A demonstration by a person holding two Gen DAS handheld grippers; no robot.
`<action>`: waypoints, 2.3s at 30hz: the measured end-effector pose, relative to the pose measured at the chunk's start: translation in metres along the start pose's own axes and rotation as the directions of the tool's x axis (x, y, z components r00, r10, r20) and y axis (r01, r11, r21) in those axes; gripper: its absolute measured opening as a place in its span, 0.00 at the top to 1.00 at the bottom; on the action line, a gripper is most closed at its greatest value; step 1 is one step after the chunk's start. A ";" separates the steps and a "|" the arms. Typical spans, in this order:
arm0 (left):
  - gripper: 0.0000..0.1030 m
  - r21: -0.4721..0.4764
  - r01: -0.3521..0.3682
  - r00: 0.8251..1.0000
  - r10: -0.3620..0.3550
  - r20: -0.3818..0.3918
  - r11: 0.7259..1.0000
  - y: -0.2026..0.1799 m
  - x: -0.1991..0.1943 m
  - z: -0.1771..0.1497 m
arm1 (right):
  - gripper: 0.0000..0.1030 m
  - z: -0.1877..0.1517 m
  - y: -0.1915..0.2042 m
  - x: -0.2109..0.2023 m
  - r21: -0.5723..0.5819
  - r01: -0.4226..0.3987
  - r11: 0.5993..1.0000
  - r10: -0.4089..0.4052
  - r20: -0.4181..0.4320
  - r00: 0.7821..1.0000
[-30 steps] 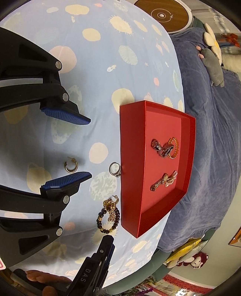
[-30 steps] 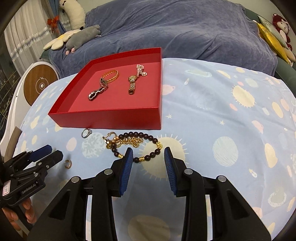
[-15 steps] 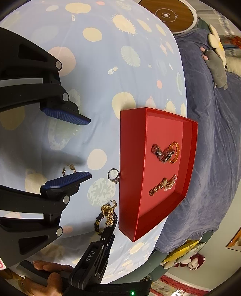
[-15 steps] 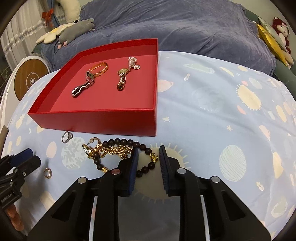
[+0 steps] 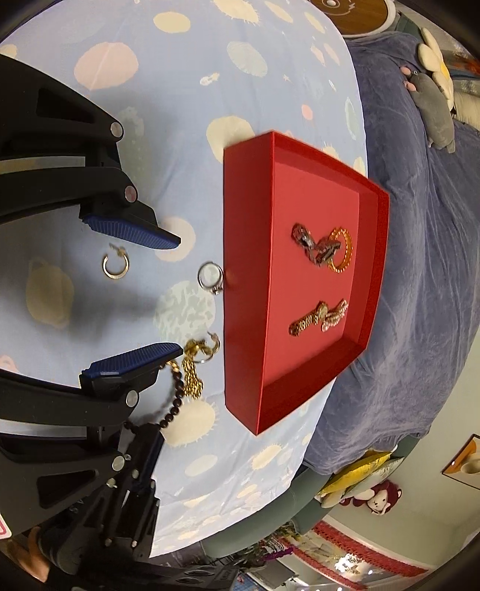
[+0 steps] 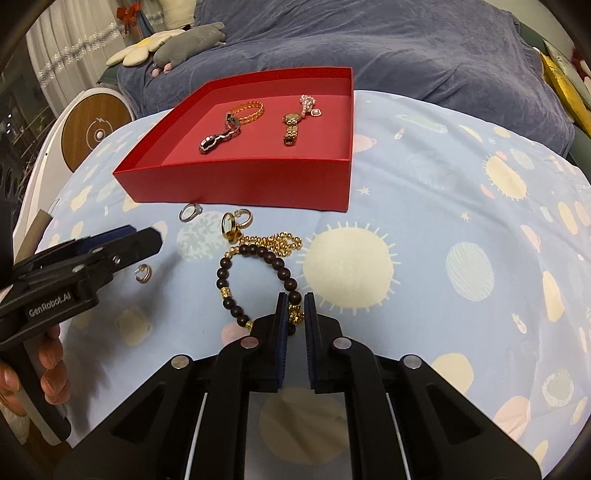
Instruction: Organize jewelry
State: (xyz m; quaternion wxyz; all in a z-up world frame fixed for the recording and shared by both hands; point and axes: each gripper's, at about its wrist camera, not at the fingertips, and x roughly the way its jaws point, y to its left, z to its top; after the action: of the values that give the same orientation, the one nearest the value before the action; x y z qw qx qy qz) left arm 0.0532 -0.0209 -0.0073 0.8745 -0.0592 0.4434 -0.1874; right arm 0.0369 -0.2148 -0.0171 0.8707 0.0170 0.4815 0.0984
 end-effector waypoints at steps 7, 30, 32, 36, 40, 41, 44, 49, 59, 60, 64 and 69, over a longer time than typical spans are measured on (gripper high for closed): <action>0.50 0.084 -0.031 0.999 0.033 -0.016 0.996 -0.032 0.026 0.006 | 0.92 -0.005 -0.007 -0.006 0.013 -0.007 1.000 0.007 -0.003 1.000; 0.99 0.108 -0.041 0.999 0.041 0.009 0.993 -0.040 0.013 0.021 | 0.92 0.009 -0.012 -0.031 0.049 -0.040 0.998 0.037 0.065 0.997; 0.99 0.098 -0.041 0.999 0.038 0.025 0.994 -0.034 0.000 0.024 | 0.92 0.015 -0.010 -0.038 0.050 -0.047 0.998 0.043 0.088 0.995; 0.99 0.068 -0.046 0.998 0.043 0.049 0.997 -0.021 -0.026 0.032 | 0.92 0.035 -0.002 -0.057 0.051 -0.071 0.996 0.063 0.156 0.986; 0.99 0.062 -0.078 0.993 0.072 0.088 0.995 -0.007 -0.046 0.049 | 0.92 0.064 0.007 -0.071 0.048 -0.093 0.995 0.079 0.240 0.968; 0.99 0.063 -0.089 0.992 0.083 0.100 0.994 -0.005 -0.049 0.055 | 0.92 0.073 0.009 -0.073 0.048 -0.100 0.994 0.084 0.262 0.961; 0.99 0.049 -0.103 0.987 0.096 0.132 0.993 0.005 -0.054 0.079 | 0.92 0.099 0.012 -0.073 0.055 -0.114 0.992 0.092 0.301 0.949; 0.99 0.039 -0.125 0.982 0.118 0.147 0.991 0.015 -0.038 0.111 | 0.92 0.129 0.014 -0.058 0.077 -0.151 0.986 0.121 0.302 0.945; 0.98 0.052 -0.164 0.985 0.160 0.069 0.985 0.029 0.022 0.103 | 0.92 0.132 0.007 0.011 0.106 -0.084 0.991 0.063 0.185 0.981; 0.98 0.051 -0.164 0.985 0.161 0.058 0.985 0.030 0.026 0.102 | 0.92 0.131 0.005 0.014 0.113 -0.079 0.990 0.058 0.175 0.983; 0.98 0.043 -0.165 0.986 0.164 0.035 0.985 0.035 0.036 0.101 | 0.91 0.127 -0.001 0.019 0.134 -0.061 0.989 0.039 0.162 0.986; 0.84 0.007 -0.175 0.984 0.174 0.042 0.985 0.043 0.037 0.103 | 0.90 0.126 -0.002 0.015 0.130 -0.034 0.991 0.010 0.178 0.984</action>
State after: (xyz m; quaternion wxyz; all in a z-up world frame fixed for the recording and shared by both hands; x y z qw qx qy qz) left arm 0.1674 -0.0016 0.0151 0.8968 -0.0195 0.4278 -0.1111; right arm 0.1508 -0.2056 0.0380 0.9058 0.0885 0.4077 0.0740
